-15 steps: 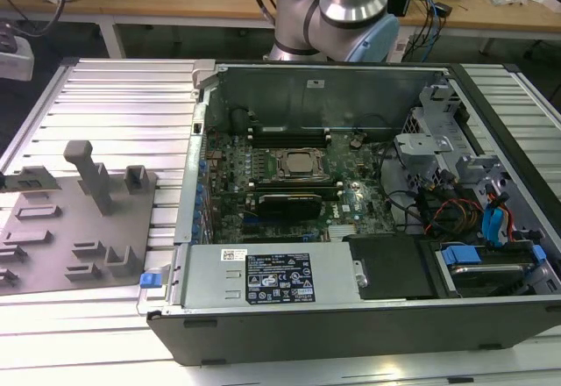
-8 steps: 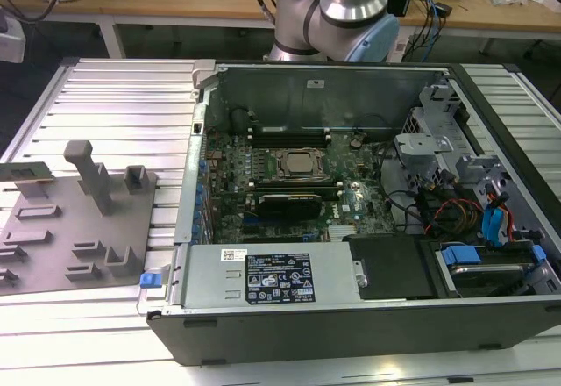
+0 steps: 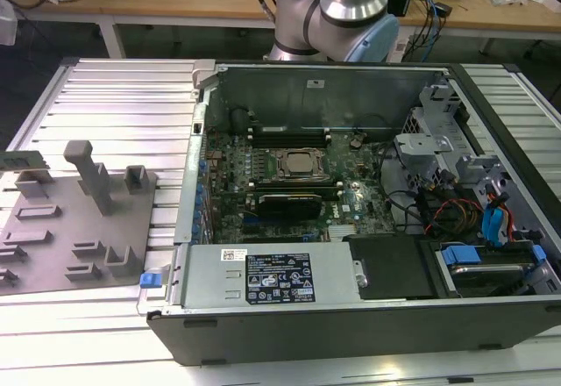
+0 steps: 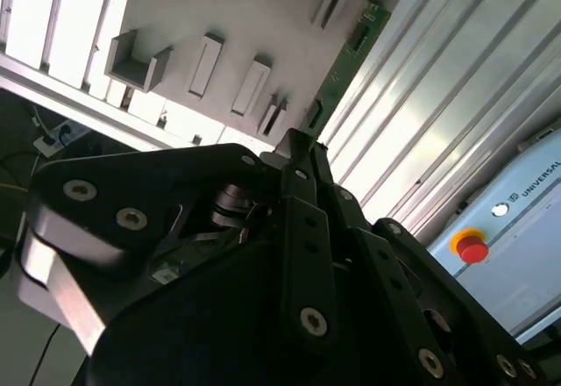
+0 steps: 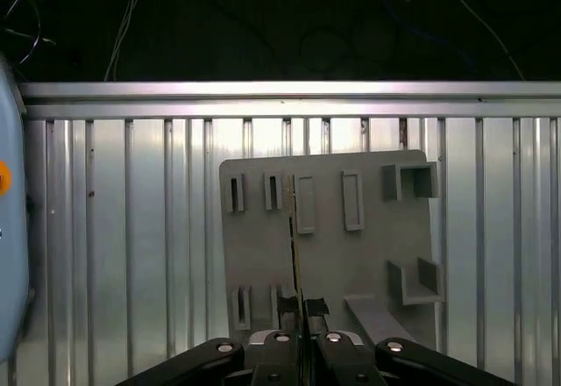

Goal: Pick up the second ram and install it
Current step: 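Pick up the second ram and move it above second insertion slot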

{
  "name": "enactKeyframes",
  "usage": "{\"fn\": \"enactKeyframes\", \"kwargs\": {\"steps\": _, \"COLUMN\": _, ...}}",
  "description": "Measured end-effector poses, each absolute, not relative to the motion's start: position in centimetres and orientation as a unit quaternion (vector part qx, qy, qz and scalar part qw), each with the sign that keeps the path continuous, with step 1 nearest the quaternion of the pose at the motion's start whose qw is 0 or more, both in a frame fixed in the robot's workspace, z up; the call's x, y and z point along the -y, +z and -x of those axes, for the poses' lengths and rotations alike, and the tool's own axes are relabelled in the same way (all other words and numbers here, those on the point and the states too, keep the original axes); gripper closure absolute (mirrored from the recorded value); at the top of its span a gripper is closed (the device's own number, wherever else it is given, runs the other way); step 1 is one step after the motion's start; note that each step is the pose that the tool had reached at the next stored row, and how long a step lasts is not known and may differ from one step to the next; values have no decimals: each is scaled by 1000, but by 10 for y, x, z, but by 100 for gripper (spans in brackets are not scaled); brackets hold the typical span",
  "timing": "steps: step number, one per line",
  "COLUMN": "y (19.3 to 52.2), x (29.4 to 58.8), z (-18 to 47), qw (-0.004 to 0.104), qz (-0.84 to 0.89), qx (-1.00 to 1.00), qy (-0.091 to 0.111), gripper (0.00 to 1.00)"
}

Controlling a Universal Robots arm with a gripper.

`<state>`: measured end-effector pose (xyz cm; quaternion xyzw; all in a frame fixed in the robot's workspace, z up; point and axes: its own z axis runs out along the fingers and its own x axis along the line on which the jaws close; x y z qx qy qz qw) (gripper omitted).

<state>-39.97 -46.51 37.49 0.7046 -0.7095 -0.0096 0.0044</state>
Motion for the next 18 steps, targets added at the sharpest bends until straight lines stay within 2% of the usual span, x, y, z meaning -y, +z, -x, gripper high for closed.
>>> {"fn": "enactKeyframes", "kwargs": {"steps": 18, "y": 421, "x": 461, "z": 400, "qw": 5, "qz": -705, "qx": 710, "qy": -9, "gripper": 86}}
